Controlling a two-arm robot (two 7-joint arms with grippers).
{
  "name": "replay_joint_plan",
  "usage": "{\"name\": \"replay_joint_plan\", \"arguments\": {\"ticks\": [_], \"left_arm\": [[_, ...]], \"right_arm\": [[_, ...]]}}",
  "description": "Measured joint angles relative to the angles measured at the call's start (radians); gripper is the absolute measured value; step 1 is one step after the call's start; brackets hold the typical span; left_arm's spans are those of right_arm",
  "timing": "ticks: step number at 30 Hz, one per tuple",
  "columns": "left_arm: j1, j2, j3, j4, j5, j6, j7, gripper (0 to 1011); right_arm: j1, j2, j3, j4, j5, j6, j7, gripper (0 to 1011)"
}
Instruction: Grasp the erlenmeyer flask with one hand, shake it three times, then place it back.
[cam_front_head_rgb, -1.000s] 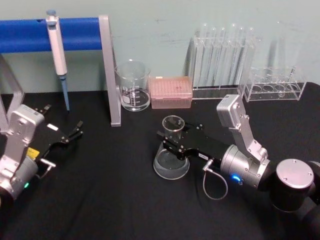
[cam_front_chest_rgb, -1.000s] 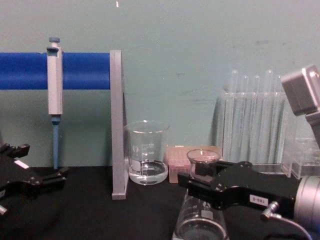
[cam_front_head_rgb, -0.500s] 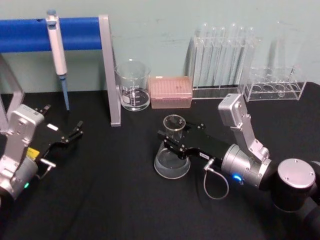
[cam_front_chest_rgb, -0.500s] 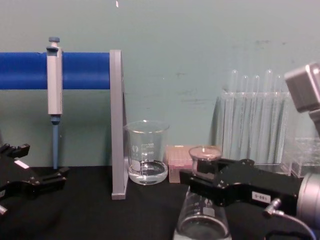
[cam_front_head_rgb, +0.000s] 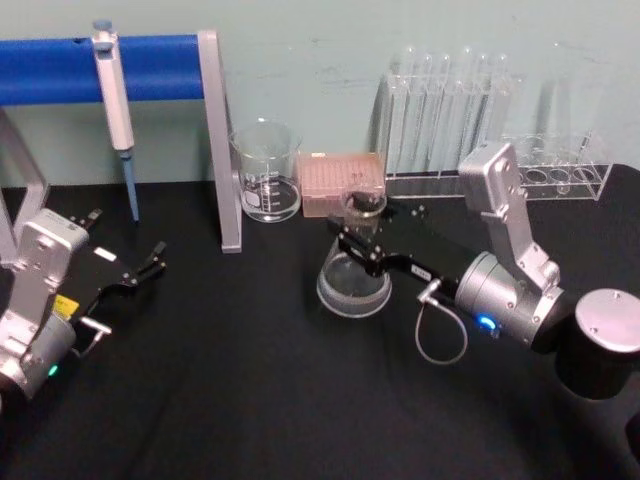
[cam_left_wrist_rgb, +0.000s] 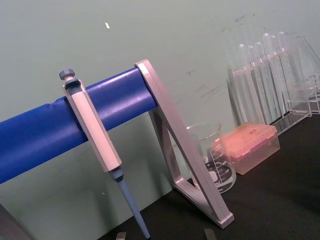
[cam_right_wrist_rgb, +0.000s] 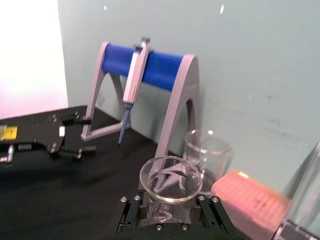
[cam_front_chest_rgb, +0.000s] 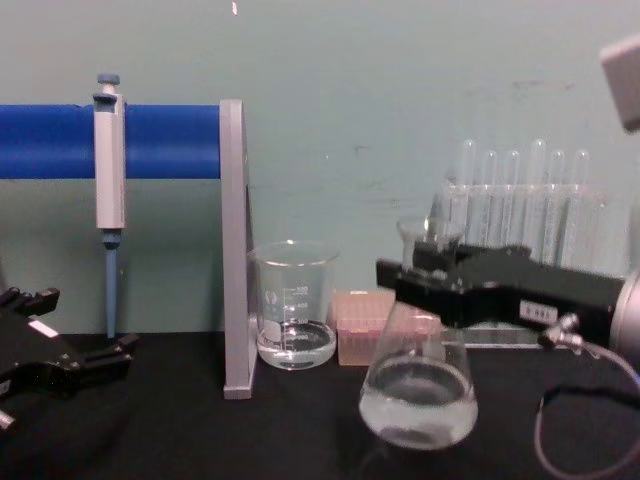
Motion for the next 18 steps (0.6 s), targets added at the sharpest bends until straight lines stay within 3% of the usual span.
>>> {"name": "replay_joint_plan", "arguments": {"ticks": [8, 18], "left_arm": [[0.0, 0.0, 0.0, 0.0, 0.0, 0.0, 0.0, 1001], [0.0, 0.0, 0.0, 0.0, 0.0, 0.0, 0.0, 1001]], "right_arm": [[-0.009, 0.009, 0.023, -0.076, 0.004, 0.024, -0.024, 456], [-0.01, 0.016, 0.034, -0.117, 0.004, 0.04, -0.037, 456]]}}
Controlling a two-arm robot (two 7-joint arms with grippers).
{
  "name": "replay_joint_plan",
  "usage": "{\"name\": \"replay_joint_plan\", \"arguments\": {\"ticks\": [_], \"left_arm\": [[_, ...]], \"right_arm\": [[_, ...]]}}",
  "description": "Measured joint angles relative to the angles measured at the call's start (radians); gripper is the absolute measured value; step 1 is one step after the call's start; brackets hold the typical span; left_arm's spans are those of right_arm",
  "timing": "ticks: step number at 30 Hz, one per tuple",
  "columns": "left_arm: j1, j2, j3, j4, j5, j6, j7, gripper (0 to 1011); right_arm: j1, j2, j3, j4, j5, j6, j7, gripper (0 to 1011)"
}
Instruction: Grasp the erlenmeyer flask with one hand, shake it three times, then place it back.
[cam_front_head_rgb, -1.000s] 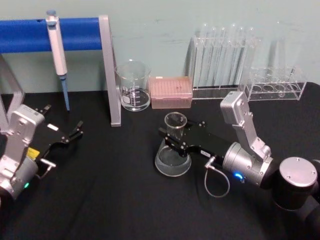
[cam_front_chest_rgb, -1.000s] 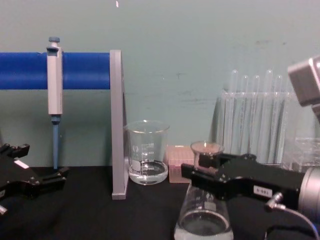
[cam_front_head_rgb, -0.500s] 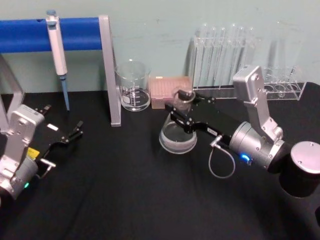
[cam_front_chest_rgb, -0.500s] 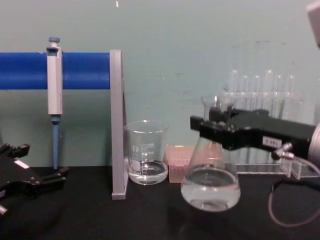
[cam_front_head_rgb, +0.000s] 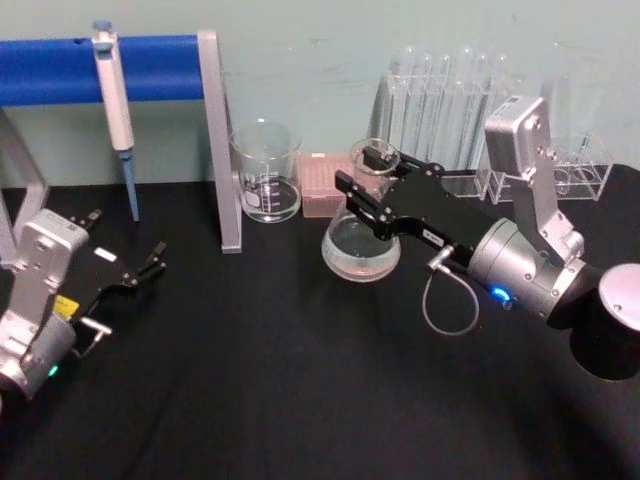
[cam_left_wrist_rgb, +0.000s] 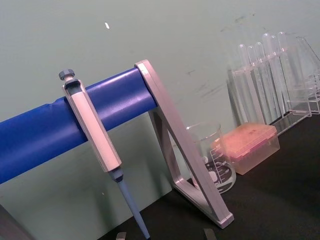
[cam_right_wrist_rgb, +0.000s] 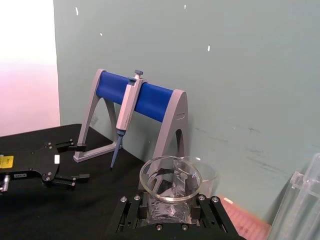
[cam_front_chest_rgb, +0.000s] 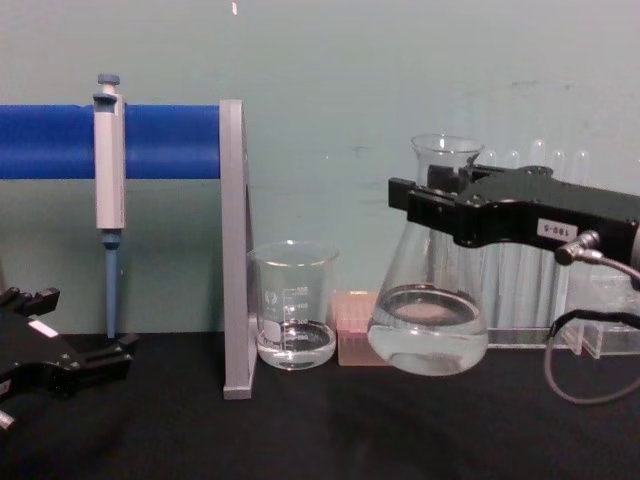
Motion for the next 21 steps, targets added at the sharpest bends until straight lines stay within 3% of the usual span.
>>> {"name": "replay_joint_plan", "arguments": {"ticks": [21], "left_arm": [[0.0, 0.0, 0.0, 0.0, 0.0, 0.0, 0.0, 1001]], "right_arm": [[-0.008, 0.0, 0.005, -0.007, 0.009, 0.017, -0.005, 456]]}}
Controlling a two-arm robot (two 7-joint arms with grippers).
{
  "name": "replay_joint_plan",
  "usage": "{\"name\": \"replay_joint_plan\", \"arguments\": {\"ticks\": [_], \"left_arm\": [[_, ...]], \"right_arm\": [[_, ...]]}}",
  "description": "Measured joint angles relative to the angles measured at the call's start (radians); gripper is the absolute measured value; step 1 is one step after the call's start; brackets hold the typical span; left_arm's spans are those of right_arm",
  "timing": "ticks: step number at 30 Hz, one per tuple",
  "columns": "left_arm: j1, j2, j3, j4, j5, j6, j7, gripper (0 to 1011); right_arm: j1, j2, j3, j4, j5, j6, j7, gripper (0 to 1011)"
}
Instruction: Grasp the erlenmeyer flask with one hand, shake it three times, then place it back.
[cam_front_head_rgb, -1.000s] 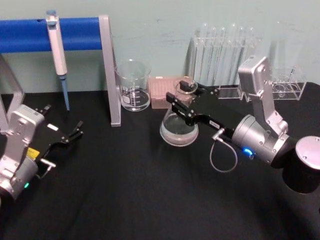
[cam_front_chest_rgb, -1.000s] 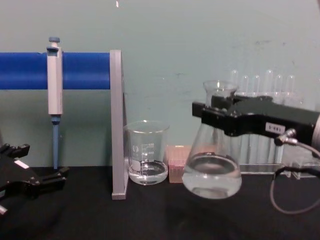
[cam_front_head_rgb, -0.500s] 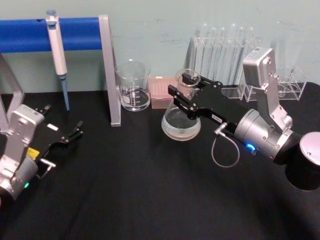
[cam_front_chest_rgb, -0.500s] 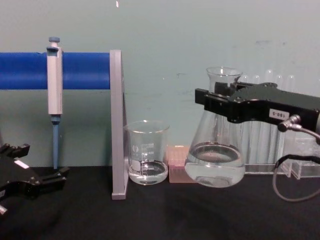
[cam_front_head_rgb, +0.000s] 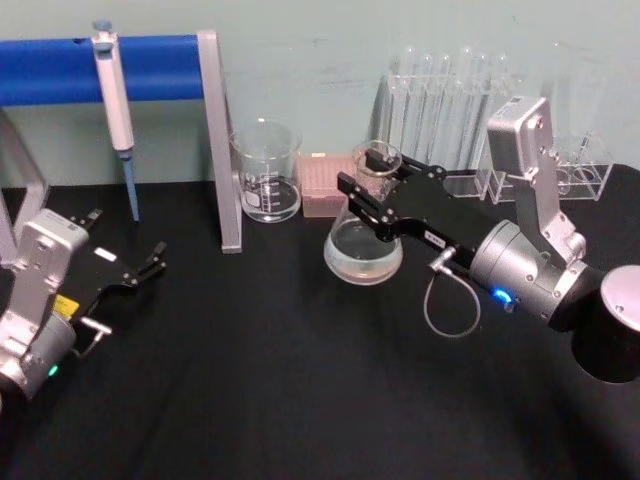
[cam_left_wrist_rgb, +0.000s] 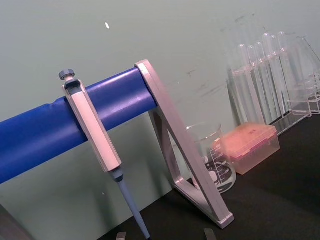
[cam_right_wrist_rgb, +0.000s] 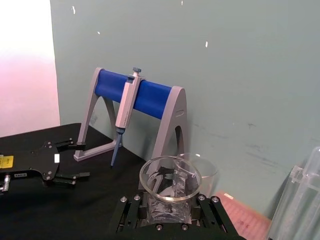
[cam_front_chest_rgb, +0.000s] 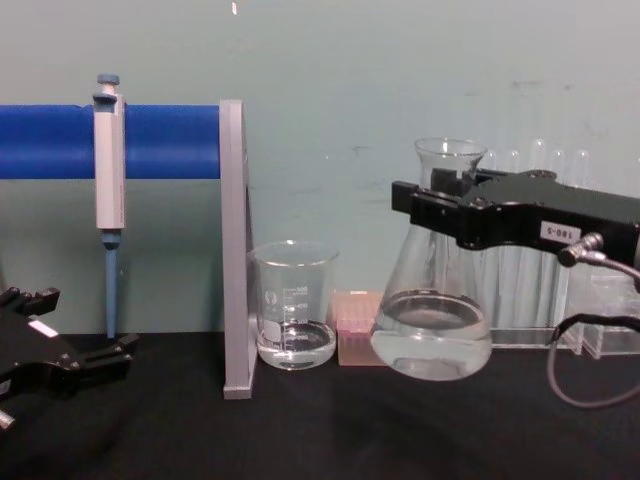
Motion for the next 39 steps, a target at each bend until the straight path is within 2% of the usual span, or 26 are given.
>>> {"name": "replay_joint_plan", "arguments": {"ticks": [39], "left_arm": [[0.0, 0.0, 0.0, 0.0, 0.0, 0.0, 0.0, 1001]], "right_arm": [[-0.017, 0.016, -0.008, -0.023, 0.017, 0.008, 0.005, 456]]}}
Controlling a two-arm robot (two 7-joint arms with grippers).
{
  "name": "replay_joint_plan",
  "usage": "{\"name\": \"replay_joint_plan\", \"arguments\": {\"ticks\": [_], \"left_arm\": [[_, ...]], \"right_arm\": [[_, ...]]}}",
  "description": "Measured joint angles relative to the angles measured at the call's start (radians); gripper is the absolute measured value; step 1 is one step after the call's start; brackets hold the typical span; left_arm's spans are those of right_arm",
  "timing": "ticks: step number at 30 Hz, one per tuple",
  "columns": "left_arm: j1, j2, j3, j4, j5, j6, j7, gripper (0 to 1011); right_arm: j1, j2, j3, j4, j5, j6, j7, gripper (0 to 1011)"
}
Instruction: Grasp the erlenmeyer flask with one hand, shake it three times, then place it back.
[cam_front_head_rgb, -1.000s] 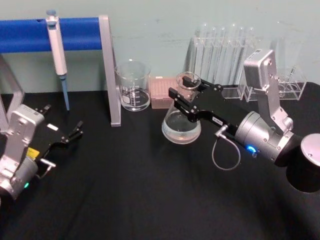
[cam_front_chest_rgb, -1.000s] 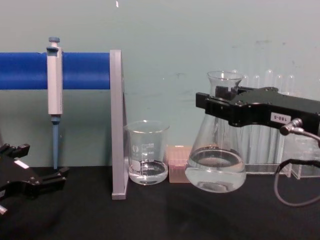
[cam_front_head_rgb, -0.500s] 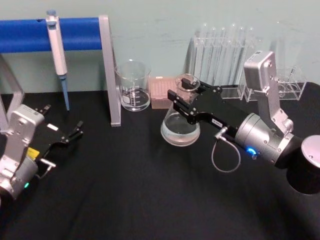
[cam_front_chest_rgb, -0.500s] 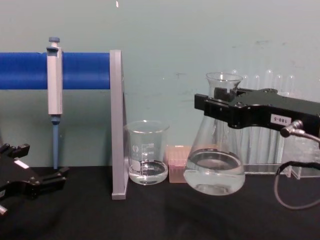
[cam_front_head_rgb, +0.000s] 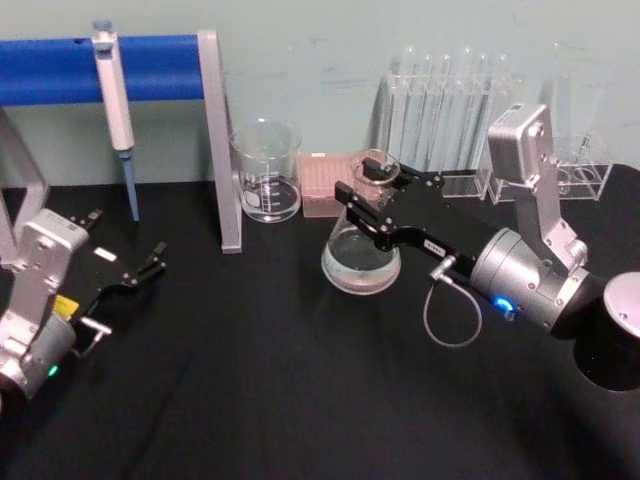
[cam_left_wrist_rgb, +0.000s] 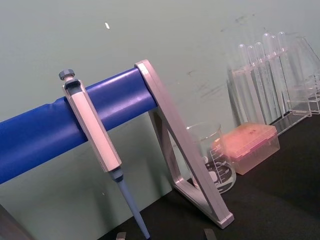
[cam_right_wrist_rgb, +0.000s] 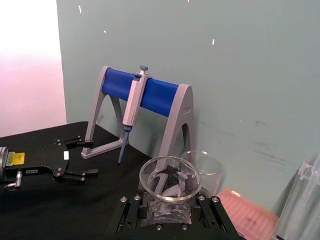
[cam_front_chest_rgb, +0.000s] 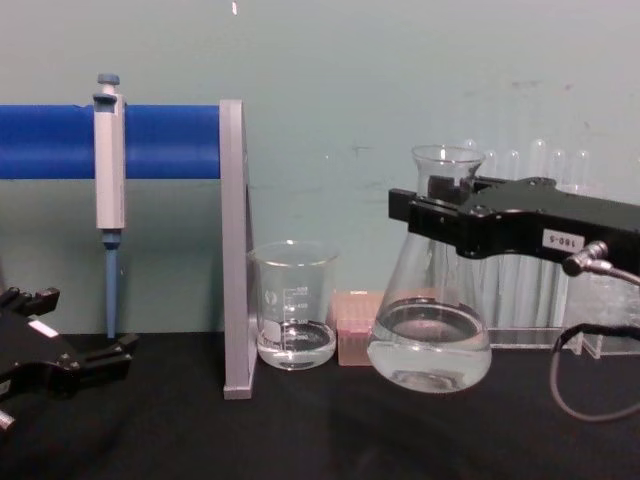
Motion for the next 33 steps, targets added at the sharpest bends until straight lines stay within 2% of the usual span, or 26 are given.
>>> {"name": "replay_joint_plan", "arguments": {"ticks": [22, 33], "left_arm": [[0.0, 0.0, 0.0, 0.0, 0.0, 0.0, 0.0, 1001], [0.0, 0.0, 0.0, 0.0, 0.0, 0.0, 0.0, 1001]], "right_arm": [[0.007, 0.003, -0.015, 0.006, 0.007, -0.001, 0.022, 456], [0.014, 0.029, -0.059, -0.001, 0.03, -0.031, 0.106, 456]]}}
